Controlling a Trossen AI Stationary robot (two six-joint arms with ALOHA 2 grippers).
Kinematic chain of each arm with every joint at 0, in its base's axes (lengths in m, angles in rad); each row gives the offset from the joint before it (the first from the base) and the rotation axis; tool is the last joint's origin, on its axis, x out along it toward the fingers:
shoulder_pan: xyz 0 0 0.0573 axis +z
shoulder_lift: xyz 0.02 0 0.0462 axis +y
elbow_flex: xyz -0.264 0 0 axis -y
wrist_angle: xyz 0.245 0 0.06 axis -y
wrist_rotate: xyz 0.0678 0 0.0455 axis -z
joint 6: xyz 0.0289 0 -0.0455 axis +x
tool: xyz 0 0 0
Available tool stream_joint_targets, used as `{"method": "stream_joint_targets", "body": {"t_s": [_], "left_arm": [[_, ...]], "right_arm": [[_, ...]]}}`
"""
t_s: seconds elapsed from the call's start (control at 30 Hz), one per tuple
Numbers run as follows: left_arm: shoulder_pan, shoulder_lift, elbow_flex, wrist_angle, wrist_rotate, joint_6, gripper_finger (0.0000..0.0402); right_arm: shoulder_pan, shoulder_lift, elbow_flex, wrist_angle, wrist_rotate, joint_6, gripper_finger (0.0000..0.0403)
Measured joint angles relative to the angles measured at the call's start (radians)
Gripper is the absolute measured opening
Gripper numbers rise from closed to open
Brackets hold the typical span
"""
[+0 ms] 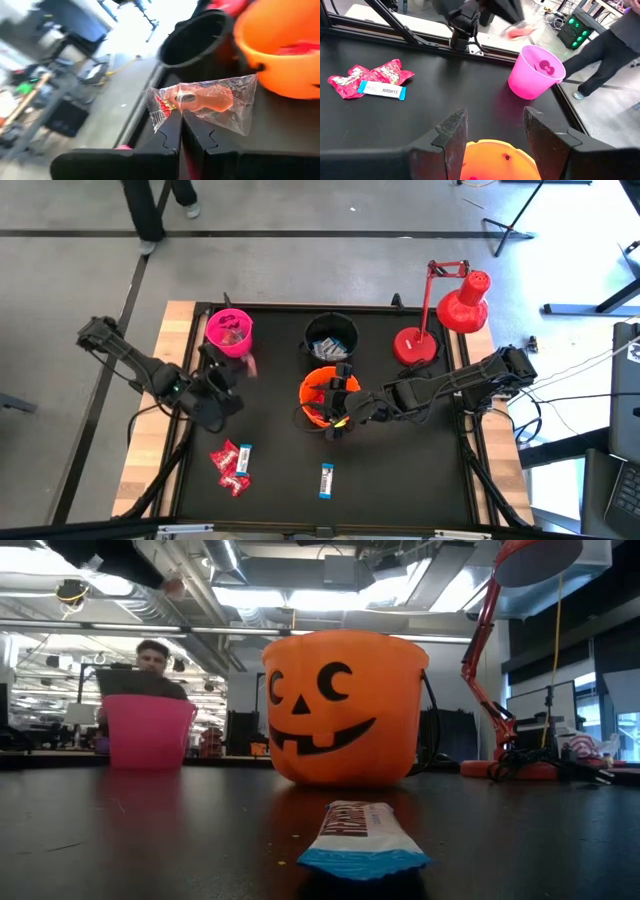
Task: Sort candy
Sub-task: Put the bottom left transparent candy into the pink bucket
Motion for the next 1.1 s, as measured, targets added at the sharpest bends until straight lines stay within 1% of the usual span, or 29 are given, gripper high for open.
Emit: {"method": "stream_joint_targets", "body": {"t_s": [0.1,0.17,0.33,0.43,0.57,0.63,0.7,0.93,1.0,1.1], "left_arm": [[0.034,0.0,0.0,-0.052,-0.063,-0.04,0.0],[0.08,0.0,-0.009,-0.098,-0.065,-0.092,0.0],[0.245,0.001,-0.05,-0.266,-0.064,-0.288,0.0],[0.352,0.0,-0.046,-0.271,-0.061,-0.313,0.0],[0.49,0.0,-0.046,-0.266,-0.009,-0.316,0.0],[0.563,-0.001,-0.046,-0.255,0.055,-0.309,0.0],[0.639,0.0,-0.046,-0.226,0.121,-0.269,0.0],[0.885,0.0,-0.046,-0.054,0.311,0.01,0.0],[0.94,0.0,-0.046,-0.01,0.346,0.089,0.0],[0.99,0.0,-0.046,0.06,0.363,0.215,0.0002]], "right_arm": [[0.0,0.0,0.0,0.0,0.0,0.0,0.0191],[0.0,0.0,0.0,0.0,0.0,0.0,0.0191],[0.0,0.0,-0.009,0.014,-0.01,0.004,0.0191],[0.0,0.0,-0.034,0.045,-0.017,0.004,0.0191],[0.0,0.0,-0.054,0.055,-0.017,0.008,0.0191],[0.0,0.0,-0.062,0.054,-0.017,0.02,0.0191],[0.0,0.0,-0.068,0.063,-0.017,0.023,0.0191],[0.0,0.0,-0.068,0.087,-0.018,0.02,0.0191],[0.0,0.0,-0.068,0.086,-0.018,0.02,0.0191],[0.0,0.0,-0.068,0.08,-0.018,0.021,0.0191]]}}
